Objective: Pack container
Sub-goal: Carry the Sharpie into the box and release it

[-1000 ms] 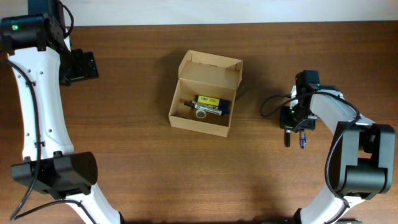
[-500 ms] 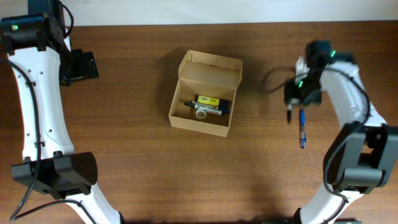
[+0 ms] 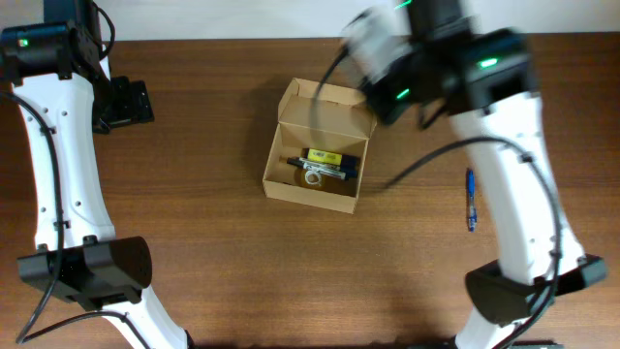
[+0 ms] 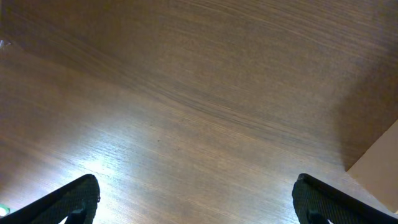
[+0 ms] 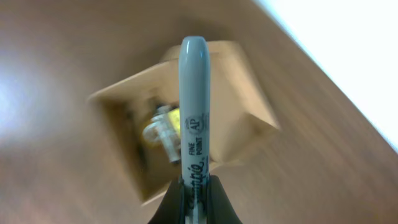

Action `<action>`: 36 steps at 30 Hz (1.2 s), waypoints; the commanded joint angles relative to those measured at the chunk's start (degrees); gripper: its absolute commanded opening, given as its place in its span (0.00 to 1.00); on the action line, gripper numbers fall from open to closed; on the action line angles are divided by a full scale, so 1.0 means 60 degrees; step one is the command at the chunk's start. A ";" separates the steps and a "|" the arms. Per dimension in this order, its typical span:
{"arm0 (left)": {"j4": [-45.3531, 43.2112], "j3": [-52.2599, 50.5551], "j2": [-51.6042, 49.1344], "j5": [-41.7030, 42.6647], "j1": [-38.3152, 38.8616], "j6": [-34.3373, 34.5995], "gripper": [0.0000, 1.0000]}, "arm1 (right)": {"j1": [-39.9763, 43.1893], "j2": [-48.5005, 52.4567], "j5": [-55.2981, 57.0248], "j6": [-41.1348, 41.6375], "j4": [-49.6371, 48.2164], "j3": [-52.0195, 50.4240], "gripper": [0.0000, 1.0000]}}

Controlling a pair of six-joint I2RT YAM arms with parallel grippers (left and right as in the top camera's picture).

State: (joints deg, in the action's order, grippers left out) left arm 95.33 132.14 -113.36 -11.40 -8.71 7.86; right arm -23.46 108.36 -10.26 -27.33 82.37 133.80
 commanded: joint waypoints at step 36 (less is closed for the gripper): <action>0.0011 -0.0055 0.0084 -0.0069 -0.0033 -0.0076 1.00 | -0.1322 0.5005 0.0532 -0.2787 -0.1392 -0.1206 0.04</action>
State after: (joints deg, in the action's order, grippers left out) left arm 95.31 132.14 -113.36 -11.40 -8.71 7.86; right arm -31.18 138.23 -6.11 -45.12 74.22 126.80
